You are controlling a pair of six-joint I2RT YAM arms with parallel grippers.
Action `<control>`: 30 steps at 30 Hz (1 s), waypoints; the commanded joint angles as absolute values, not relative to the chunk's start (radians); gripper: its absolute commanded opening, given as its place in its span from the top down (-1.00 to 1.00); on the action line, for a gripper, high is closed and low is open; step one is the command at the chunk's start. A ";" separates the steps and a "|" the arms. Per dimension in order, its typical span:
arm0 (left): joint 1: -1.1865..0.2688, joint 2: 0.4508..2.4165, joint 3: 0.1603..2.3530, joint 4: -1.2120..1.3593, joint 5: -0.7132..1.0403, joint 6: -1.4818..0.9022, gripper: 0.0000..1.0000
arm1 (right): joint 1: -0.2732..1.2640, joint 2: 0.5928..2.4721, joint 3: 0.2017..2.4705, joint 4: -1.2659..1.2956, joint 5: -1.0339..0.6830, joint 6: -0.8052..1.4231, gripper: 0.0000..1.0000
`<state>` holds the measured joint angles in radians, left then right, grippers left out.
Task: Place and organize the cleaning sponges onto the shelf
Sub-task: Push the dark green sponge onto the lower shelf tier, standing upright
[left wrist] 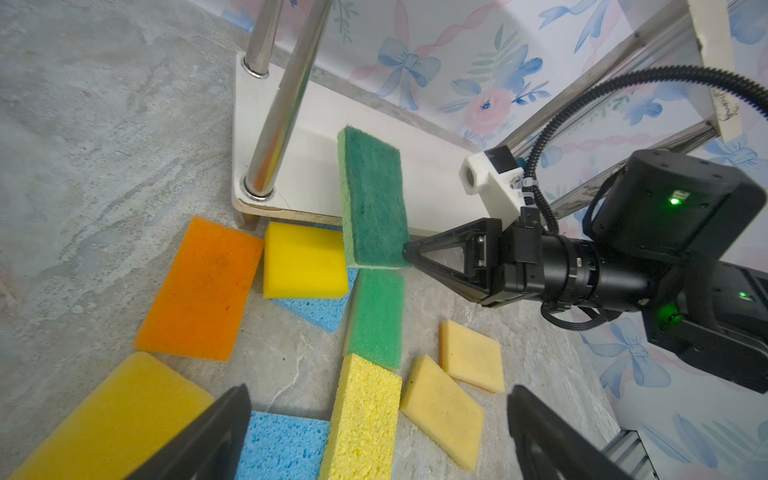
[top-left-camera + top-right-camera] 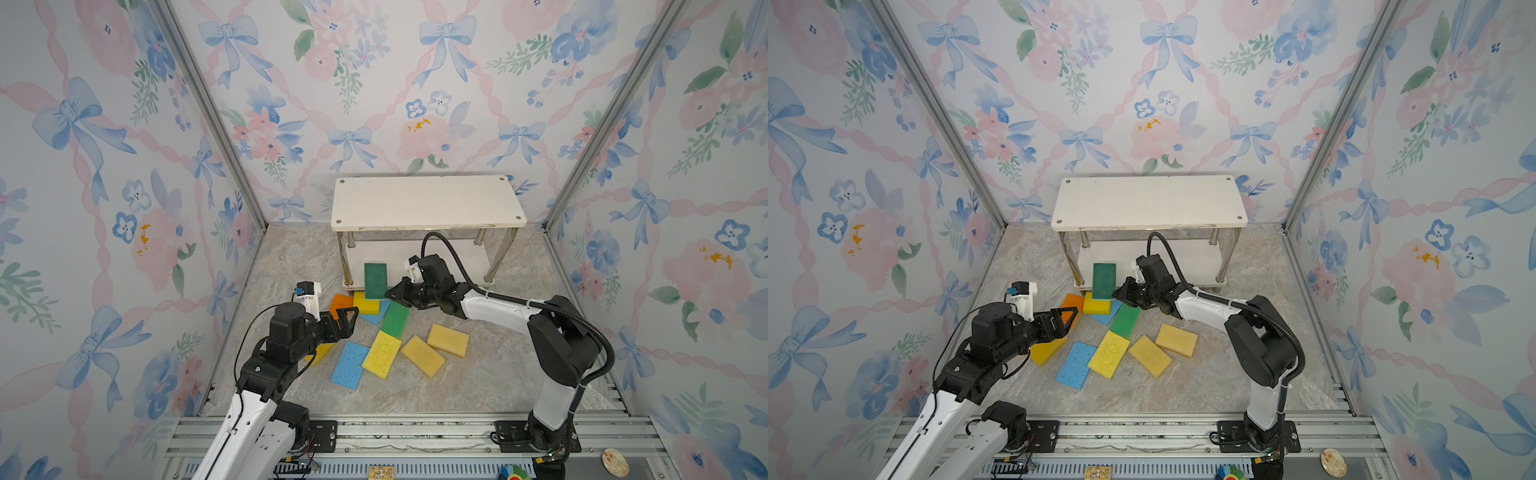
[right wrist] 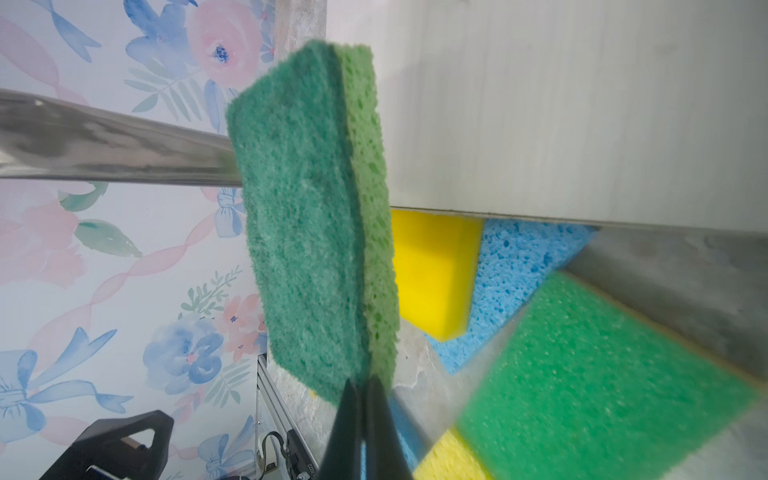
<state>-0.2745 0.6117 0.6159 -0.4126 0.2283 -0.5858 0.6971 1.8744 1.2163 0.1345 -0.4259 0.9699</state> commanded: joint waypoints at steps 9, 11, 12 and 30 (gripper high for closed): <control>-0.279 0.580 0.606 -0.431 0.190 -0.567 -0.96 | 0.665 2.020 1.420 0.097 -0.446 0.940 1.00; -0.278 0.583 0.606 -0.431 0.185 -0.566 -0.96 | 0.663 2.044 1.441 0.094 -0.446 0.944 1.00; -0.279 0.583 0.607 -0.431 0.183 -0.566 -0.96 | 0.661 2.056 1.451 0.096 -0.447 0.947 1.00; -0.279 0.594 0.603 -0.430 0.183 -0.565 -0.96 | 0.661 2.178 1.592 0.033 -0.430 0.949 1.00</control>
